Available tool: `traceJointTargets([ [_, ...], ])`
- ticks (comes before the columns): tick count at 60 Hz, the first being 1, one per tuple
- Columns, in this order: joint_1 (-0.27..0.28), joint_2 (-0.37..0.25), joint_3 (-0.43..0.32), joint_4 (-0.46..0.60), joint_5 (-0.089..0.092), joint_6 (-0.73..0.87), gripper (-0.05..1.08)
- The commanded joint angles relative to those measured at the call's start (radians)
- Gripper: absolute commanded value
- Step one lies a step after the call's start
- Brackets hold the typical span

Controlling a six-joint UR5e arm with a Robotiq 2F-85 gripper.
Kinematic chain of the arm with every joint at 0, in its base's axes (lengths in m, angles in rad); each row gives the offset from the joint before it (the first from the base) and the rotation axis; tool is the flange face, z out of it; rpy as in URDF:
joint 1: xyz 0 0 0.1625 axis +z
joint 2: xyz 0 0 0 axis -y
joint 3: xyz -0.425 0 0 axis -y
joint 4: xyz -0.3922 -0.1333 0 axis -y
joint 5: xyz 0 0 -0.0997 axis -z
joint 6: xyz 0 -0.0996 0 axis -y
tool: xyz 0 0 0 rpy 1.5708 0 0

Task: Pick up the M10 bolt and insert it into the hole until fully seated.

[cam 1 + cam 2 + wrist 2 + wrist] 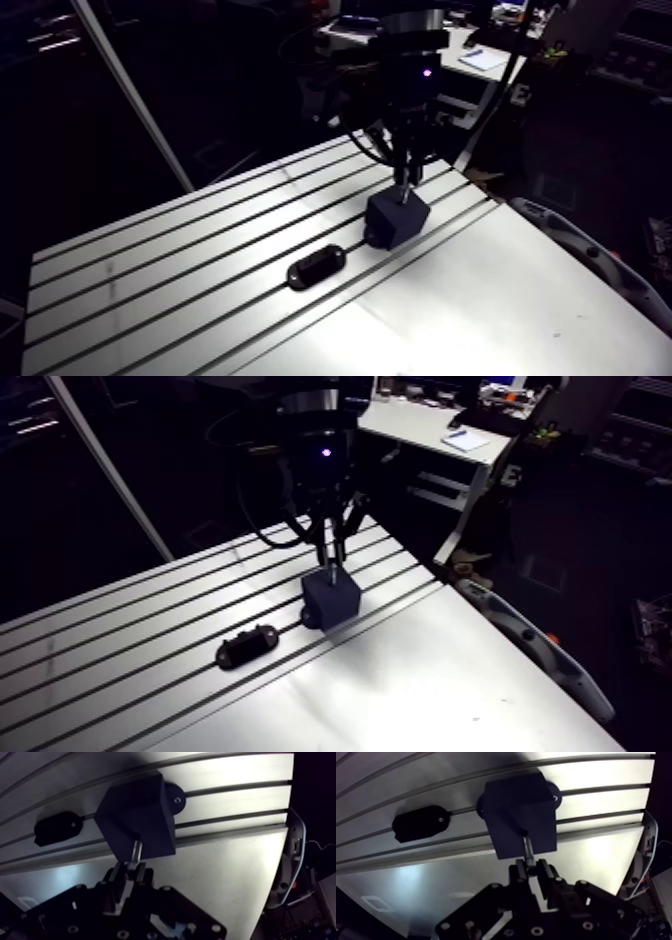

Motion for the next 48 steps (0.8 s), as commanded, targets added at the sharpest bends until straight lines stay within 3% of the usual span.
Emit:
traceJointTargets([
  [1, 0.001, 0.003, -0.001, -0.002, 0.0, 0.0, 1.08],
  [48, 0.006, 0.015, -0.018, 0.001, 0.0, 0.001, 1.08],
])
